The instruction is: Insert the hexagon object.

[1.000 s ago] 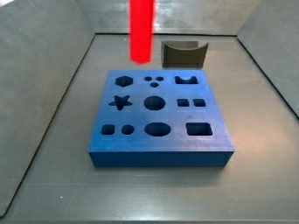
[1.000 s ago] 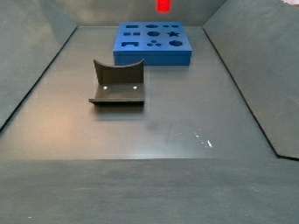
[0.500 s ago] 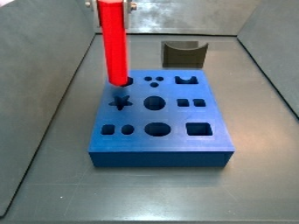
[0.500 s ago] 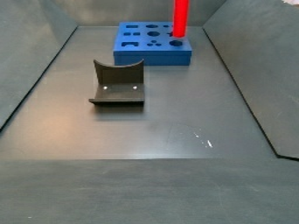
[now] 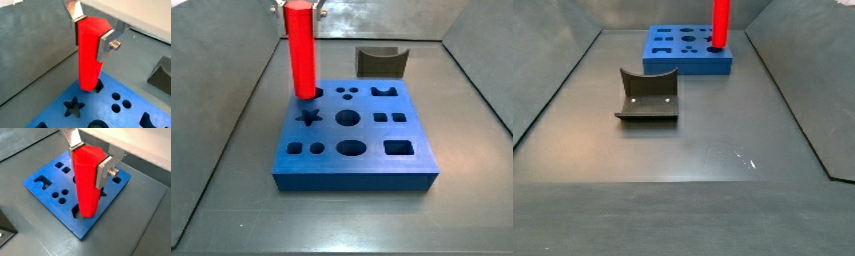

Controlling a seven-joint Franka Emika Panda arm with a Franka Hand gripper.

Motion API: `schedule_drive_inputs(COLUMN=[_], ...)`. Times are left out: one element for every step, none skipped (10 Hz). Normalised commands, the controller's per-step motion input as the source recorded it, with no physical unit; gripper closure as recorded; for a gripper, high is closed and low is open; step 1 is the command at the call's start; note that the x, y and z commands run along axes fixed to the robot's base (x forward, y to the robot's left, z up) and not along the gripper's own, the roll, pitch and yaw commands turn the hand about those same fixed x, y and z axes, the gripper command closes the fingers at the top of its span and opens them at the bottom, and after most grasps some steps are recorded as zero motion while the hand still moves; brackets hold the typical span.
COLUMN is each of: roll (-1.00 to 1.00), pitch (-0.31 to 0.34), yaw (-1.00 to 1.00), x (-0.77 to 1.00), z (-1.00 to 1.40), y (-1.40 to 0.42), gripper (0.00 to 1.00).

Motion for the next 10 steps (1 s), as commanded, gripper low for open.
schedule_drive_inputs(roll=[0.07, 0.1, 0.1, 0.11, 0.14, 0.03, 0.0, -0.06, -0.06, -0.07], pitch=[0.0, 0.0, 0.0, -0.026, -0.037, -0.083, -0.074, -0.059, -0.039, -0.04], yaw=[0.0, 0.0, 0.0, 0.0, 0.0, -0.06, -0.09, -0.04, 0.0, 0.01], x=[0.44, 0.52, 0.45, 0.33, 0.15, -0.09, -0.19, -0.17, -0.09, -0.05], z=[-0.28, -0.33, -0.33, -0.34, -0.27, -0.27, -0.21, -0.18, -0.15, -0.15], y=[0.0, 0.0, 0.01, 0.11, 0.23, 0.24, 0.15, 0.1, 0.0, 0.0], gripper=[1.0, 1.0, 1.0, 1.0, 1.0, 1.0, 1.0, 1.0, 1.0, 1.0])
